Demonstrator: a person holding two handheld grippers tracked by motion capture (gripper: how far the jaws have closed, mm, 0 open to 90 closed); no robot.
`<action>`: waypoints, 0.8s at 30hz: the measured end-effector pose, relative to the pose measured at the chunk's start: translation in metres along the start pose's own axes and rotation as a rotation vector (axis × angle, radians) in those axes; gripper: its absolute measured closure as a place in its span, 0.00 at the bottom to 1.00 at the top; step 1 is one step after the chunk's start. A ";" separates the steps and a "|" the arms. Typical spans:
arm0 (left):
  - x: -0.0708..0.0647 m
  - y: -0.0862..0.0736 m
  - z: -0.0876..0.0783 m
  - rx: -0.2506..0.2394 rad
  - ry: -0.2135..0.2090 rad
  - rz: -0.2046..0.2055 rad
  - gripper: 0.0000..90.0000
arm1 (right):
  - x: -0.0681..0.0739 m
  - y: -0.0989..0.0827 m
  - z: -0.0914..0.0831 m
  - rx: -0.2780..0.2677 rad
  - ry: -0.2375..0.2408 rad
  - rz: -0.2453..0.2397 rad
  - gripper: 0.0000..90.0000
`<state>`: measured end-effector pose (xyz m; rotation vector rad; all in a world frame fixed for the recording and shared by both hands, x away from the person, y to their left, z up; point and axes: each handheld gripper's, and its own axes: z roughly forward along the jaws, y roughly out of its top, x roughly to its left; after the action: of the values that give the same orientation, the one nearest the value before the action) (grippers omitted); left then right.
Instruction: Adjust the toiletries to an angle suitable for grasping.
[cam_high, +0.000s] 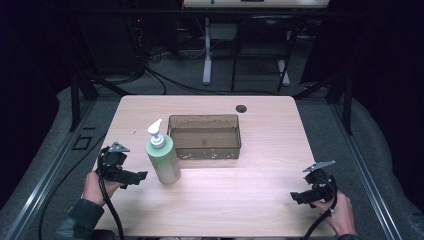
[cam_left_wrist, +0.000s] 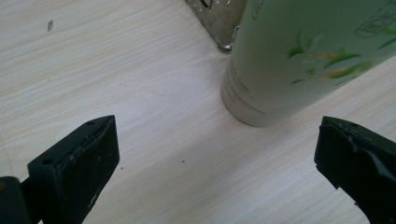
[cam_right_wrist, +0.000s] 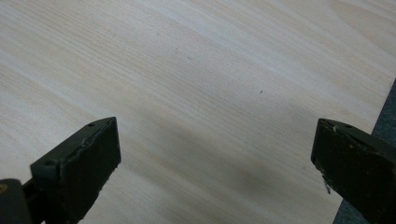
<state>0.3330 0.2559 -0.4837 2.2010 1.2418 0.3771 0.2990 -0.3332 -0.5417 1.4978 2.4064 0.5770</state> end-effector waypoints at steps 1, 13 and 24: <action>-0.001 0.000 -0.001 -0.004 -0.003 0.004 0.00 | 0.000 0.000 0.000 0.002 0.000 -0.001 0.01; -0.021 0.007 -0.012 -0.046 -0.028 0.043 0.00 | -0.004 -0.002 -0.002 0.009 0.005 0.018 0.02; -0.045 0.027 -0.024 -0.128 -0.063 0.077 0.00 | -0.005 -0.002 -0.001 0.011 0.010 0.023 0.02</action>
<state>0.3157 0.2148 -0.4462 2.1390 1.0719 0.4039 0.2998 -0.3388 -0.5420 1.5327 2.4064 0.5777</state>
